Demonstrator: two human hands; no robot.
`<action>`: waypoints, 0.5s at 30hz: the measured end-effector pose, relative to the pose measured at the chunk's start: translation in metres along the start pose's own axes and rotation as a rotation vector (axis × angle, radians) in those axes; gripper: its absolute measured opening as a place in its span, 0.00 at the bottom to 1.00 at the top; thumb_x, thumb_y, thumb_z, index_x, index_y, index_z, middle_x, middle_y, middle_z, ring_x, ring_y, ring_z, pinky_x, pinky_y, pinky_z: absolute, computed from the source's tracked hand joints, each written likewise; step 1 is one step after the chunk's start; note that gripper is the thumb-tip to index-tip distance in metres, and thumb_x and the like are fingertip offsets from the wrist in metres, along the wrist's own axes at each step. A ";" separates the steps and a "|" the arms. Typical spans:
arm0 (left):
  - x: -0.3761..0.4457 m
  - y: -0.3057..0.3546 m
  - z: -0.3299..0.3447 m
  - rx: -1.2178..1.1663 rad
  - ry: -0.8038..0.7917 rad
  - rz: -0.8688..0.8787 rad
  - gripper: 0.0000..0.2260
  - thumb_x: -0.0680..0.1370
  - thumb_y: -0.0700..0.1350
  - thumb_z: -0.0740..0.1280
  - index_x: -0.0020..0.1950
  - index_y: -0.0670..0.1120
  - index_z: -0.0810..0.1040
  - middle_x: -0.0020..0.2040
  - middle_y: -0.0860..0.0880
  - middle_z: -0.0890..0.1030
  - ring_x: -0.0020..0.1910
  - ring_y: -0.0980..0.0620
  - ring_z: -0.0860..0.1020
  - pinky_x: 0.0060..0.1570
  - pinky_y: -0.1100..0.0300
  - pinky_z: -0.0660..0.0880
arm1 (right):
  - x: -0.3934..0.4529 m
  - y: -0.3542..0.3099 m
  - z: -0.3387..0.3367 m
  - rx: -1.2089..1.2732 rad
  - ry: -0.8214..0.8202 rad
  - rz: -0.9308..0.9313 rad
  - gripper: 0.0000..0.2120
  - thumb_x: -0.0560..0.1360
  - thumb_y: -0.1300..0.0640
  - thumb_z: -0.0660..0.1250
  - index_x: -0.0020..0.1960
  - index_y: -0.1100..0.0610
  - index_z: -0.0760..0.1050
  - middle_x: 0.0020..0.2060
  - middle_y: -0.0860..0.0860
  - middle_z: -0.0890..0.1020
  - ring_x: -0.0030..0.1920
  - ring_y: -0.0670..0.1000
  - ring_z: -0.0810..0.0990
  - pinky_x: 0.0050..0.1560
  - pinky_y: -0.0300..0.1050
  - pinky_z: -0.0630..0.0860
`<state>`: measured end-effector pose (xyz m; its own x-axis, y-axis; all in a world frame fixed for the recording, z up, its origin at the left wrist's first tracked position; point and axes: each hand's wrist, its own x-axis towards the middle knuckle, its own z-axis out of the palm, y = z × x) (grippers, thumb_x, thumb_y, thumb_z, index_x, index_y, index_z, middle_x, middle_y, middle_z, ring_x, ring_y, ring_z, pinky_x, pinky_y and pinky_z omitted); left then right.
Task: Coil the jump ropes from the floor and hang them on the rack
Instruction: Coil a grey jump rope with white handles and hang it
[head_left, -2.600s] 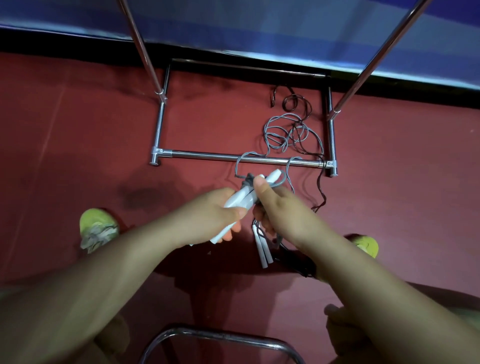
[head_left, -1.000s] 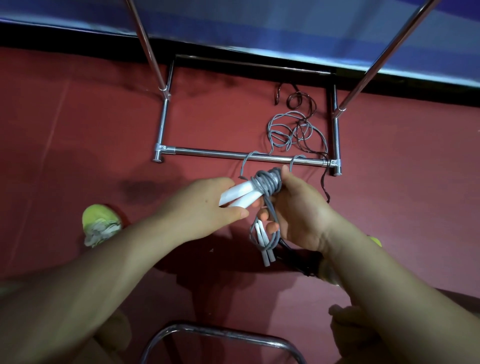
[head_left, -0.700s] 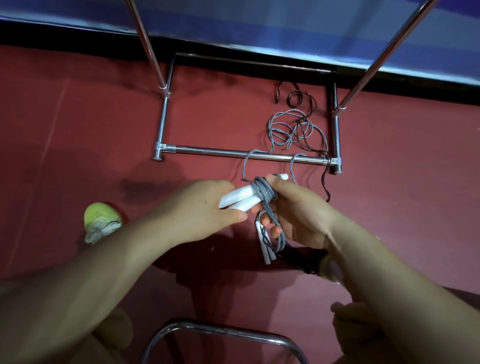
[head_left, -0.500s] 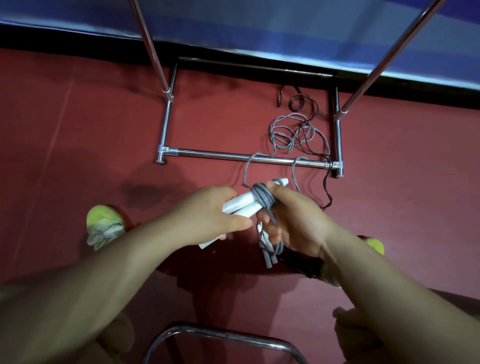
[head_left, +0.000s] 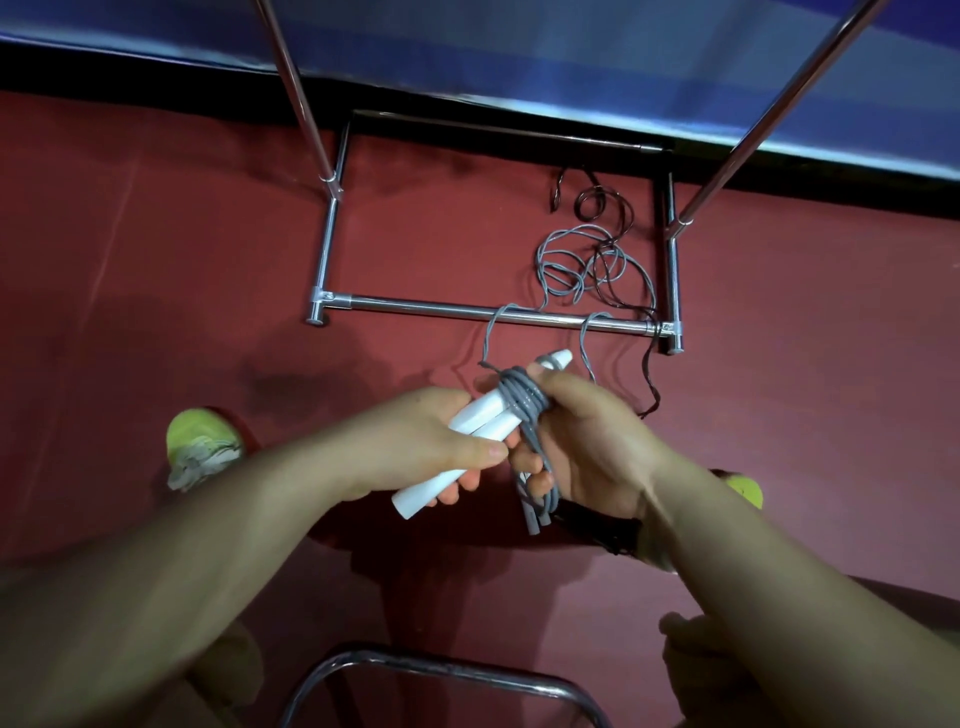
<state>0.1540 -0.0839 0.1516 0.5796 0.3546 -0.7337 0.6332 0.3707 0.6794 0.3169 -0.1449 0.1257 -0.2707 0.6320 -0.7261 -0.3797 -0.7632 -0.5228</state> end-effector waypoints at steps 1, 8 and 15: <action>0.000 0.000 0.001 0.000 0.001 -0.007 0.05 0.78 0.43 0.66 0.42 0.49 0.74 0.32 0.49 0.77 0.27 0.54 0.75 0.27 0.63 0.72 | -0.001 -0.001 0.001 -0.004 0.010 0.015 0.21 0.76 0.41 0.55 0.57 0.57 0.70 0.33 0.53 0.70 0.26 0.47 0.65 0.27 0.39 0.58; 0.002 0.003 -0.006 -0.117 0.022 -0.017 0.06 0.80 0.46 0.62 0.46 0.45 0.75 0.30 0.50 0.78 0.26 0.53 0.74 0.27 0.62 0.70 | 0.001 -0.014 -0.006 -0.235 0.313 -0.104 0.23 0.70 0.33 0.63 0.39 0.53 0.74 0.33 0.58 0.69 0.26 0.50 0.62 0.27 0.42 0.55; 0.004 0.001 -0.007 -0.065 0.036 -0.058 0.06 0.79 0.47 0.63 0.48 0.44 0.75 0.31 0.50 0.79 0.27 0.53 0.75 0.28 0.61 0.70 | -0.004 -0.017 -0.009 -0.360 0.344 -0.160 0.17 0.82 0.47 0.56 0.47 0.57 0.76 0.38 0.53 0.81 0.29 0.52 0.80 0.25 0.40 0.66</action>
<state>0.1532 -0.0756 0.1493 0.5233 0.3614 -0.7718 0.6297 0.4462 0.6359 0.3320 -0.1360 0.1335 0.0950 0.7101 -0.6977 -0.0483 -0.6967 -0.7157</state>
